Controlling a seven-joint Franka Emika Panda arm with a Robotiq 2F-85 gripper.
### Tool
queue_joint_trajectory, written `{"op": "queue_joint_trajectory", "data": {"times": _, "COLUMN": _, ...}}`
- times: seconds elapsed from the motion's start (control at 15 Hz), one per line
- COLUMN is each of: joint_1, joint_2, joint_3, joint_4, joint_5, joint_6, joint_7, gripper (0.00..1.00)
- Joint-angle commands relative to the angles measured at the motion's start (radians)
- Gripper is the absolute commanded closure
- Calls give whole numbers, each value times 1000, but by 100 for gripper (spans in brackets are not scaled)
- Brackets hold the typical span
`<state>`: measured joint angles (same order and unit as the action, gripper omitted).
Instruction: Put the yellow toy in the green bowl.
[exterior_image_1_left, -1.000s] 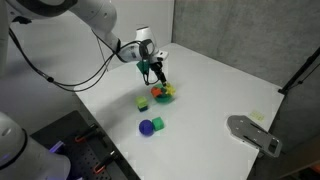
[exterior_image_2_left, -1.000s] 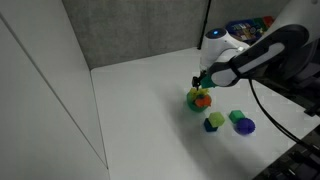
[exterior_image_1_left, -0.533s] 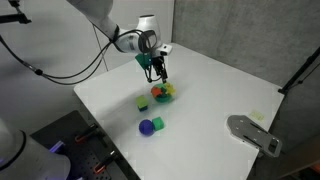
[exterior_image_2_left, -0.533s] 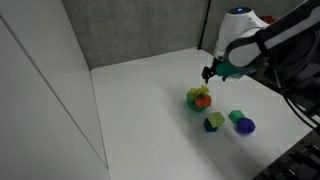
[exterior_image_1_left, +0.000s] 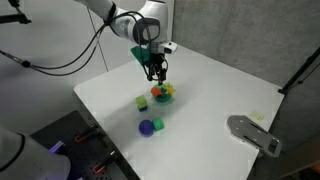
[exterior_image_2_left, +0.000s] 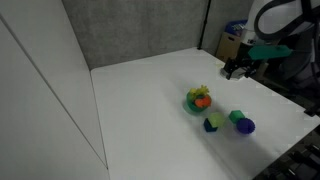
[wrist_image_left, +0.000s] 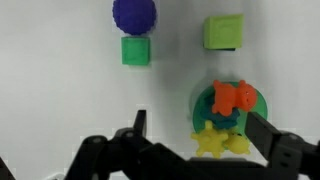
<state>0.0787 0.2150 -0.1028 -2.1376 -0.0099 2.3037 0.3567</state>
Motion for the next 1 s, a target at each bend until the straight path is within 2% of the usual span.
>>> {"op": "queue_joint_trajectory", "data": {"times": 0.0, "joint_1": -44, "joint_2": -139, "joint_3": 22, "joint_4": -55, "joint_5": 31, "joint_6": -165, "joint_7": -62, "gripper": 0}}
{"op": "queue_joint_trajectory", "data": {"times": 0.2, "joint_1": -55, "joint_2": -223, "joint_3": 25, "joint_4": -59, "joint_5": 9, "joint_6": -316, "joint_7": -44, "gripper": 0}}
{"op": "queue_joint_trajectory", "data": {"times": 0.4, "joint_1": -61, "joint_2": -307, "joint_3": 36, "joint_4": -80, "joint_5": -12, "joint_6": -390, "joint_7": -26, "gripper": 0}}
{"op": "queue_joint_trajectory", "data": {"times": 0.67, "joint_1": -64, "joint_2": -440, "joint_3": 63, "joint_4": -168, "joint_5": -66, "joint_6": -321, "joint_7": -95, "gripper": 0}}
{"op": "queue_joint_trajectory", "data": {"times": 0.93, "joint_1": -67, "joint_2": -518, "joint_3": 81, "joint_4": -228, "joint_5": -68, "joint_6": -272, "joint_7": -137, "gripper": 0}}
